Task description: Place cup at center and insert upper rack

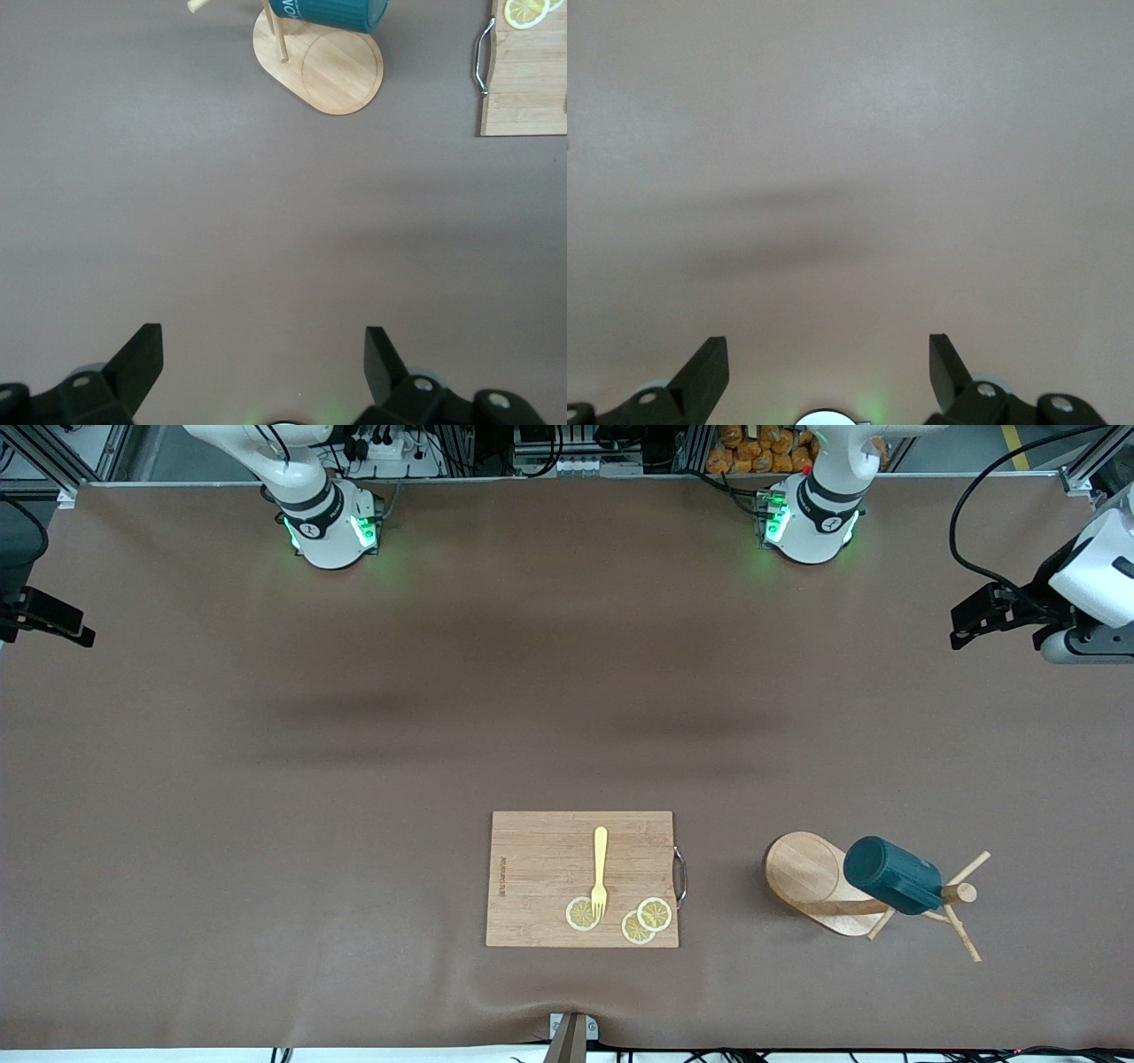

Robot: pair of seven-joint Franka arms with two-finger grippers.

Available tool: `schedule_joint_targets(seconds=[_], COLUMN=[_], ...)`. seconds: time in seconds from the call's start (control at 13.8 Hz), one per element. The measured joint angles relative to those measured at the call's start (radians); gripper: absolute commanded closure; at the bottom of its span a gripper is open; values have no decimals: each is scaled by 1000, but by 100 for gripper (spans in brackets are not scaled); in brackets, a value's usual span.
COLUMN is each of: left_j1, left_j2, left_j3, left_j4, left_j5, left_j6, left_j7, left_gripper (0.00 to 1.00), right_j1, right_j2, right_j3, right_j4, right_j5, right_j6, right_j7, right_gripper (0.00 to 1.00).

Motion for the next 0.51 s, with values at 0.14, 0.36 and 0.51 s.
schedule_joint_targets(seconds=[0.14,0.36,0.51], left_j1=[0,-4,-6], left_j2=[0,-1,-1], left_j3=[-1,-4,-15], left_j4=[6,8,8], left_j5=[0,0,0], left_j6=[-1,-2,-3], left_j7=[0,-1,-1], left_gripper=[0,0,0], right_j1=[0,0,0], right_j2=[0,0,0], right_j3=[0,-1,-1], right_j4=[0,0,0], right_j5=[0,0,0], right_j6=[0,0,0], right_j7=[0,0,0], right_gripper=[0,0,0])
